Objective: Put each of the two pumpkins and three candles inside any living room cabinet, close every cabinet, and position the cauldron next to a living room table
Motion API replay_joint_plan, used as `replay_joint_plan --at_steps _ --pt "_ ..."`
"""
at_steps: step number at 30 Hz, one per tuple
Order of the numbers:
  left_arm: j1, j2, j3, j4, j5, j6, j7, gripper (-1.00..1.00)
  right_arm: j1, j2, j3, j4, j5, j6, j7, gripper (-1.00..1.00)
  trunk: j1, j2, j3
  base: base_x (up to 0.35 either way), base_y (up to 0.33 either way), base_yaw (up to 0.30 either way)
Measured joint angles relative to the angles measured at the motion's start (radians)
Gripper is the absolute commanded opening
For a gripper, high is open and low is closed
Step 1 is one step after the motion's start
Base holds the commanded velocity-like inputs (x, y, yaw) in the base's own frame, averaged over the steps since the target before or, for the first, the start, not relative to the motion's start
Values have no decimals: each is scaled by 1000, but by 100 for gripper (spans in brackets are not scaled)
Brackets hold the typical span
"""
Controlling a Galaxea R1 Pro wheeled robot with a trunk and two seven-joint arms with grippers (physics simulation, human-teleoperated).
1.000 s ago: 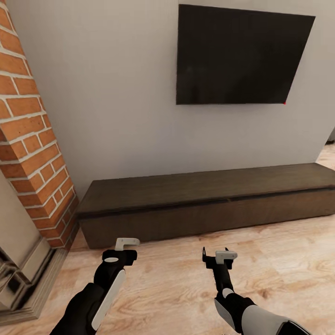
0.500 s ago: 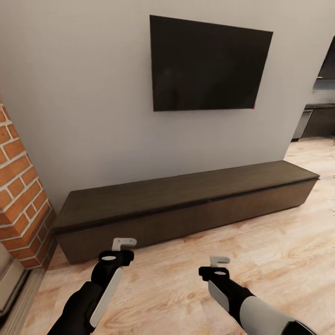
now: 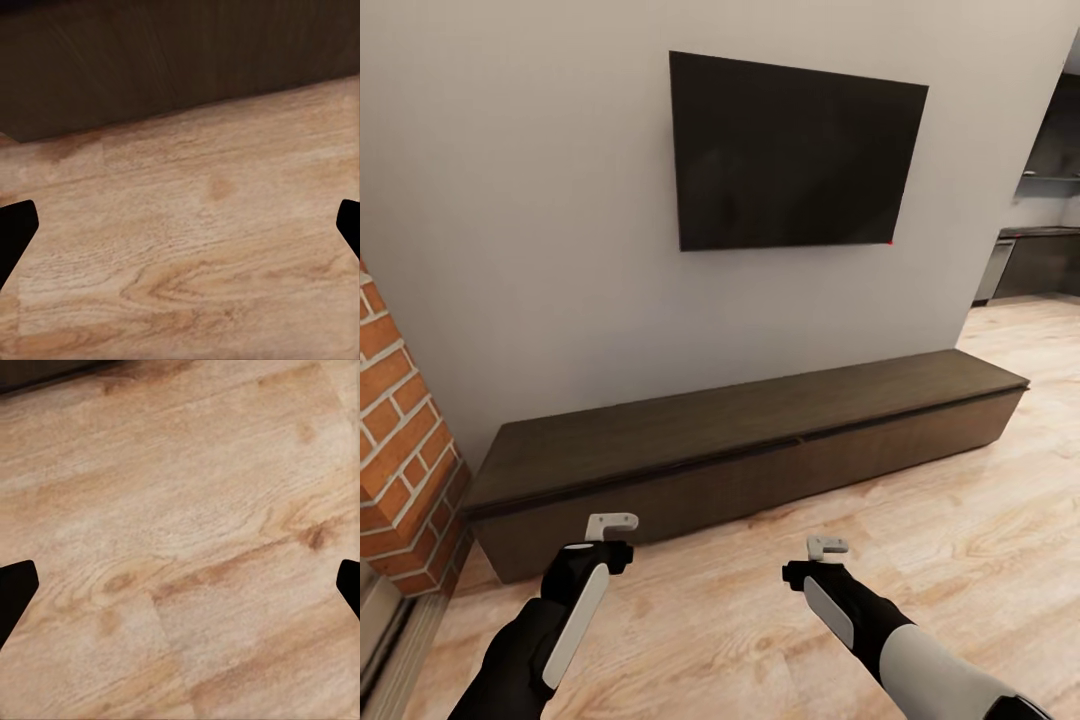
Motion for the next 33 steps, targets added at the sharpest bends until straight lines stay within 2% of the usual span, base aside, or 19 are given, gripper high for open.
replay_joint_plan --at_steps 12,16,26,33 --pt "0 -3 1 0 1 1 0 100 0 -1 3 -2 3 9 1 100 -4 7 3 0 0 -1" --pt "0 -1 2 0 1 1 0 100 0 -1 1 -1 -2 12 2 100 -4 7 3 0 0 -135" --pt "0 0 3 2 2 1 0 100 0 -4 14 -1 8 4 7 100 -42 77 34 0 0 -92" --pt "0 0 0 1 -1 1 1 100 1 -6 19 0 9 2 6 100 -42 77 34 0 0 -2"
